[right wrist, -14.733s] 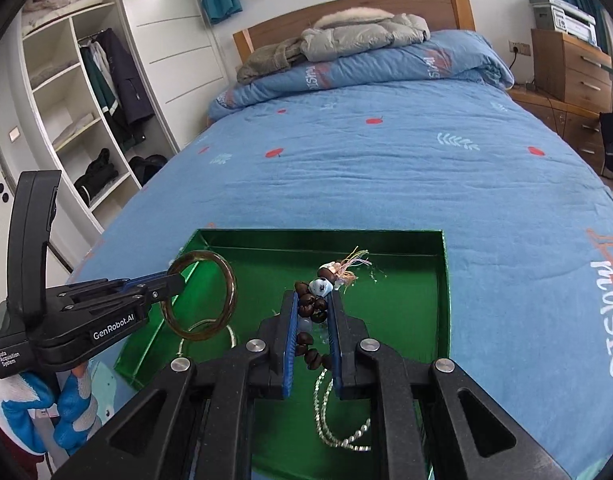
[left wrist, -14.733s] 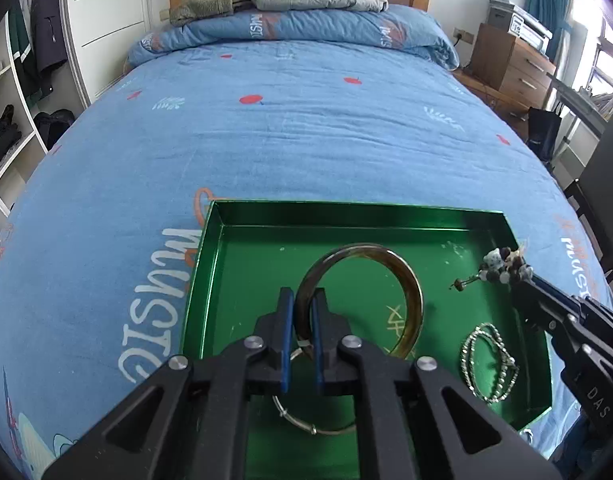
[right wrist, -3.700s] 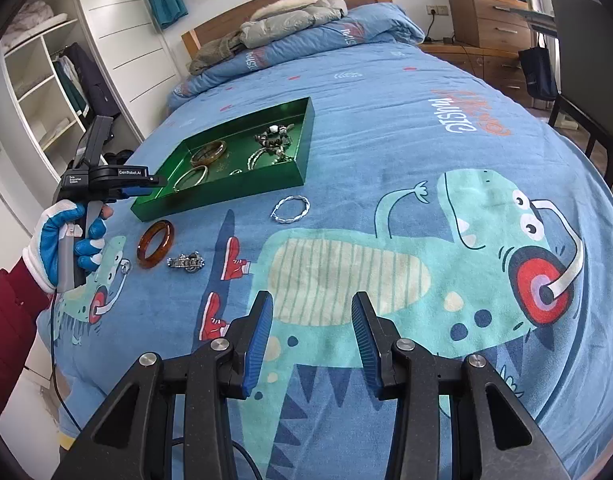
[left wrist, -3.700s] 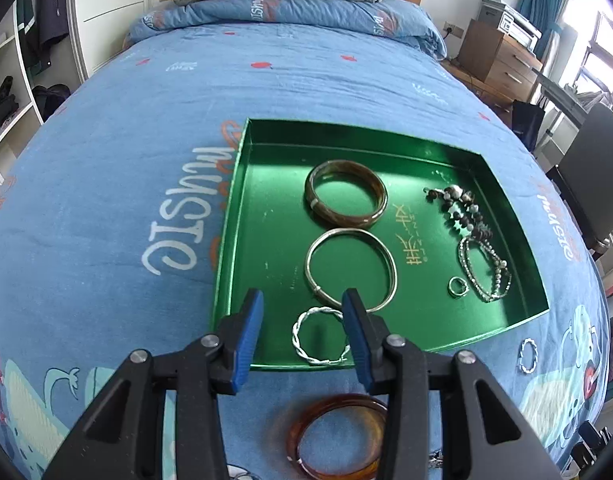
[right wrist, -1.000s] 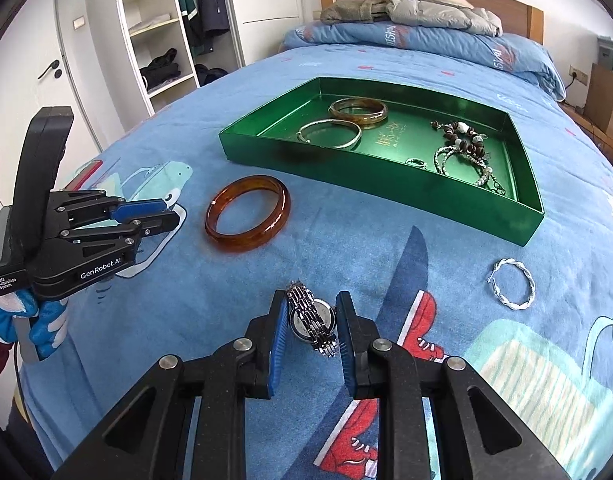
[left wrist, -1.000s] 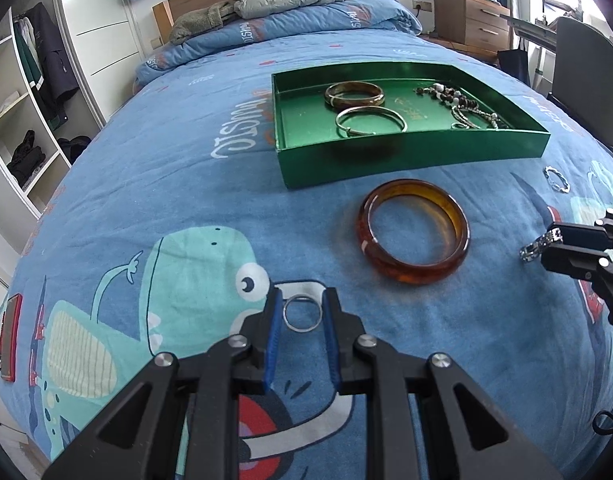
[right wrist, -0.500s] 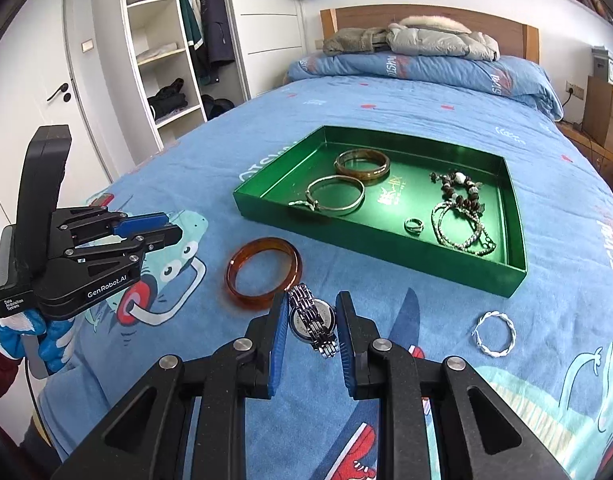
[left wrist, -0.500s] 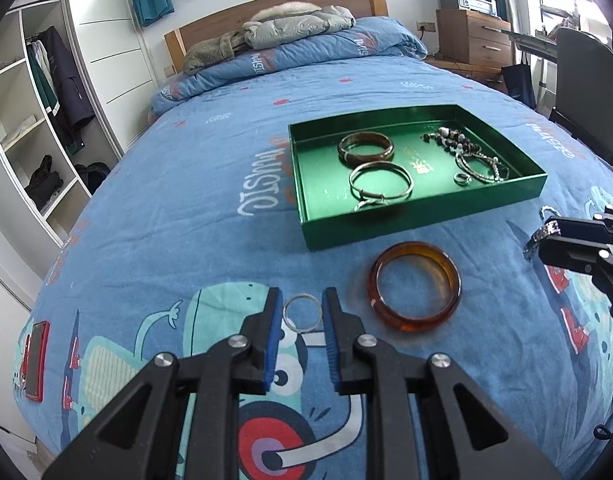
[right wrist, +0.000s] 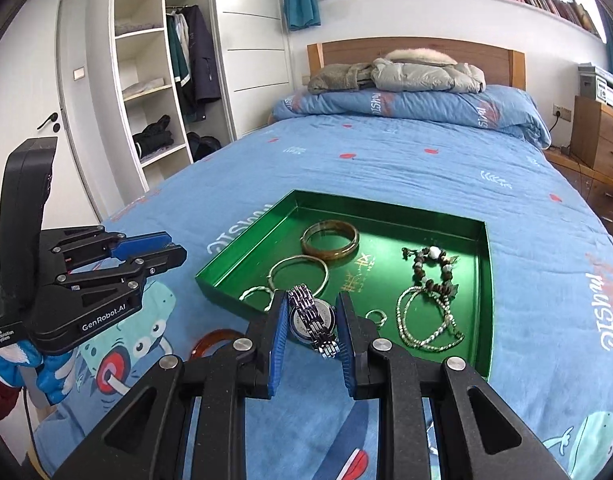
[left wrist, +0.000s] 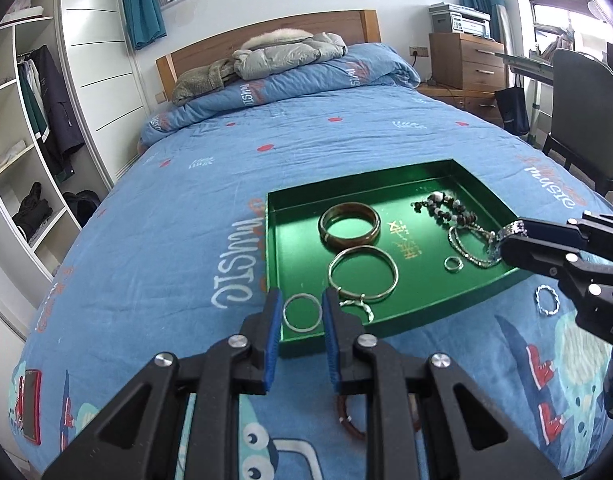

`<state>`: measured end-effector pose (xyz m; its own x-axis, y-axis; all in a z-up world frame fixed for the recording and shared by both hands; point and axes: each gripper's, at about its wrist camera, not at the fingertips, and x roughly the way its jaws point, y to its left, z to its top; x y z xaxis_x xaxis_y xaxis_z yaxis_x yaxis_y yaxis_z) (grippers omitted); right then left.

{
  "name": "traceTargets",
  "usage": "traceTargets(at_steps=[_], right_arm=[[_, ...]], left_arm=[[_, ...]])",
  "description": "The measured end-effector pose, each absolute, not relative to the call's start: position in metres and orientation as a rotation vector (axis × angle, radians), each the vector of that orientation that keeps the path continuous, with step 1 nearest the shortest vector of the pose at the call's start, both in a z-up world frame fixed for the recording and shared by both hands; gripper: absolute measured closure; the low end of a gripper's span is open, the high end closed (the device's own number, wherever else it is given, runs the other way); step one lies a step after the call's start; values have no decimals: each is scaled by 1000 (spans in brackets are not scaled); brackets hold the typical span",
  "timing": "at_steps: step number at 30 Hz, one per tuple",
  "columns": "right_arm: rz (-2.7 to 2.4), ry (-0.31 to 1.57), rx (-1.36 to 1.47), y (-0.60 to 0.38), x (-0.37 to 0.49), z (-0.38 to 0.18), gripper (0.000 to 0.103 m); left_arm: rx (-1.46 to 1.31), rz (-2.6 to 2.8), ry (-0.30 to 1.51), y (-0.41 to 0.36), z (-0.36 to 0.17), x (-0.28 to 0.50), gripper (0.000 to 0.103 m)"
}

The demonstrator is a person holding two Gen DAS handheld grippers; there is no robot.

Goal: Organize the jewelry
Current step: 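Carry the watch and small ring into the green tray and open both tools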

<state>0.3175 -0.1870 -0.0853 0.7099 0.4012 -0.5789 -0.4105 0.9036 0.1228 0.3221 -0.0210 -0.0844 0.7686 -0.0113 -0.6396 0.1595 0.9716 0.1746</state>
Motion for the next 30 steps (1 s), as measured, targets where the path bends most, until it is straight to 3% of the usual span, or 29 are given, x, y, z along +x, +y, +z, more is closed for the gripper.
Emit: traceTargets(at_steps=[13,30], right_arm=[[347,756,5,-209,388,-128,79],[286,873,-45,-215,405,-156,79]], left_arm=[[186,-220,796,-76,-127,390,84],[140,-253,890,-81,-158,413,84]])
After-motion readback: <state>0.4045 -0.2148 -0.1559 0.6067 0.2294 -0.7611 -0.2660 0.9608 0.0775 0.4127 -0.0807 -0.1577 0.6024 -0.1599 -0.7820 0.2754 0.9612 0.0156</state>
